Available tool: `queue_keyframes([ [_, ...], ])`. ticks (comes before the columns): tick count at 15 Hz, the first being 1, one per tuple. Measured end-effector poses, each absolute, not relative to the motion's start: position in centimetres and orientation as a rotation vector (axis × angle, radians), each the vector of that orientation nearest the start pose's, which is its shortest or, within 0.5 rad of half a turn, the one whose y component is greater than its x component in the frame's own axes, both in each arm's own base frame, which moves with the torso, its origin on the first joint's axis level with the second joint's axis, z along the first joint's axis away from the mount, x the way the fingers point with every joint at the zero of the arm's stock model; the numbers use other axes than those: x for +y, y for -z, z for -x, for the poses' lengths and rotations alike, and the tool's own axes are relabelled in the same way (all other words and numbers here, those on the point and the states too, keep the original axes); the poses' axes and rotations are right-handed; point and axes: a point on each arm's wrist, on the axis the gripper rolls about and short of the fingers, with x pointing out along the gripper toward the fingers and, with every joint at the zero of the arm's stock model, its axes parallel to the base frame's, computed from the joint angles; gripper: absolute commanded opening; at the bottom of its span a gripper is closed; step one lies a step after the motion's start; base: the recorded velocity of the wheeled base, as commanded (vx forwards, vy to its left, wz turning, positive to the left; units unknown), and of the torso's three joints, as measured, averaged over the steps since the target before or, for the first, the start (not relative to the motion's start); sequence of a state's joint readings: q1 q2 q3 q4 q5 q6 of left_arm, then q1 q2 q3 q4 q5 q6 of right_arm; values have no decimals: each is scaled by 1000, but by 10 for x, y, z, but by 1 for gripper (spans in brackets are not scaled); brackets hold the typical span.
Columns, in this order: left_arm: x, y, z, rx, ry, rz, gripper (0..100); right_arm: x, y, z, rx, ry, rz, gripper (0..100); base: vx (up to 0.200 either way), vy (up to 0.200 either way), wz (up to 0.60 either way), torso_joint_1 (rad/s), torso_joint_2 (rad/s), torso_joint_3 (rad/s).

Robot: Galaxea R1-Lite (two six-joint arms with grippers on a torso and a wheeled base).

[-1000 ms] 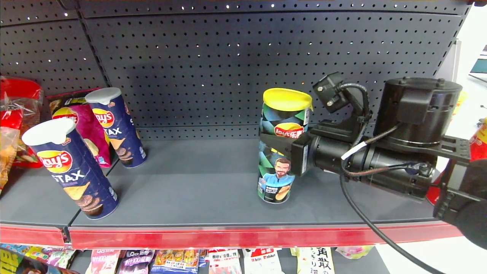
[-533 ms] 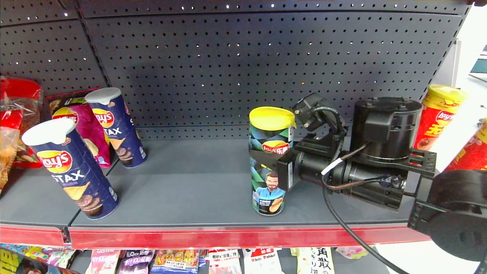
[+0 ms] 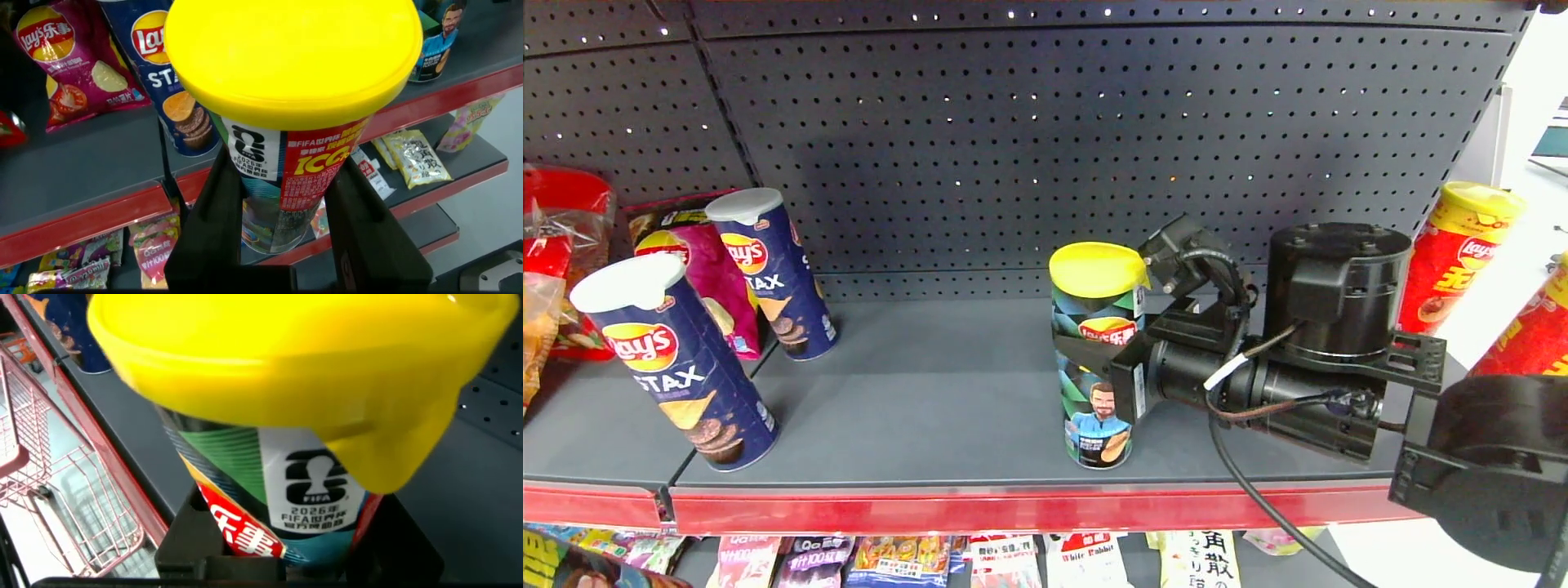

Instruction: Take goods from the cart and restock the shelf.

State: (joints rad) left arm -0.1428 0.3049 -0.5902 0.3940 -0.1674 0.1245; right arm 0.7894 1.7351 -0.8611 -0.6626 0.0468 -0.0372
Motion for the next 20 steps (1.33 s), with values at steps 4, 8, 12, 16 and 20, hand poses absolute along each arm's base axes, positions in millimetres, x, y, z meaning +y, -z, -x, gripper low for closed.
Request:
queue_keyframes([
  [4,2,-200,38,91,310,-122,0,226,-186,-217,183,-847,116,0,0,0,0,0,0,0],
  [8,2,-200,38,94,311,-122,0,225,-183,-211,162,-835,114,0,0,0,0,0,0,0],
  [12,2,-200,38,95,311,-122,0,226,-183,-209,161,-833,115,0,0,0,0,0,0,0],
  [16,2,-200,38,96,311,-122,0,226,-181,-208,162,-839,126,0,0,0,0,0,0,0],
  [20,2,-200,38,96,311,-122,0,228,-181,-205,161,-850,126,0,0,0,0,0,0,0],
])
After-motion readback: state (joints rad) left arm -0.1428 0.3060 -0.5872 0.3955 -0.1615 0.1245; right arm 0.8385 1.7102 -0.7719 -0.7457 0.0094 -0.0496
